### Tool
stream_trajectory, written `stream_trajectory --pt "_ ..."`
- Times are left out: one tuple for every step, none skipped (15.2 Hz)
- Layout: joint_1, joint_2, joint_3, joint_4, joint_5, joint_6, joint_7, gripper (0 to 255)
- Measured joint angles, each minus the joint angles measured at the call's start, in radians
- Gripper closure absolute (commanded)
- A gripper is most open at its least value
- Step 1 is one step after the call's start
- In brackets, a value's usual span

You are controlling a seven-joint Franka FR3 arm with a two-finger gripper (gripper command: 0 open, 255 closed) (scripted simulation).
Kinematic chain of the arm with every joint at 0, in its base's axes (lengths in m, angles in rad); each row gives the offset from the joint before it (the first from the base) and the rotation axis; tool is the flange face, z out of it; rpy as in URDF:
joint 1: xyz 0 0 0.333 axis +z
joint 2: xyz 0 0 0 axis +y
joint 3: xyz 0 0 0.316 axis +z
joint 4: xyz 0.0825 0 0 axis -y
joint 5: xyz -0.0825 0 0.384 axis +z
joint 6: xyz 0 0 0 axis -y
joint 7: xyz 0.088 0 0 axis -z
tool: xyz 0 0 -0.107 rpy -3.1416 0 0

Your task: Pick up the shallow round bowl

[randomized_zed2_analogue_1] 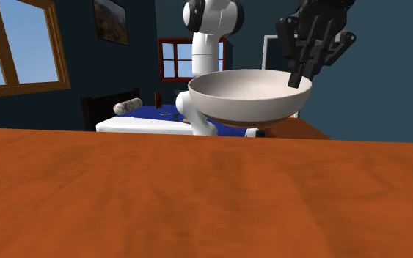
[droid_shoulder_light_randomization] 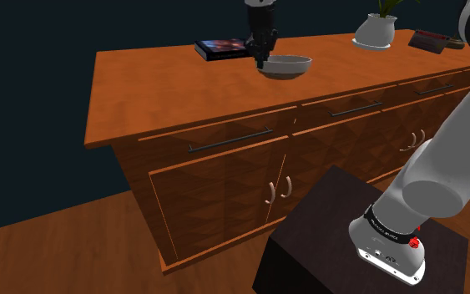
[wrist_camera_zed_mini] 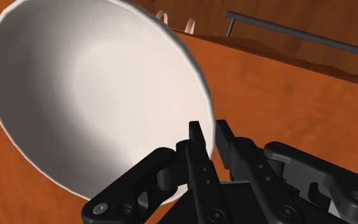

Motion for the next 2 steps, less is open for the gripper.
stream_trajectory --pt "0.0 0.008 0.0 0.024 -0.001 -0.016 -0.003 255" --pt "0.0 0.009 0.0 0.033 -0.001 -0.024 -0.003 255"
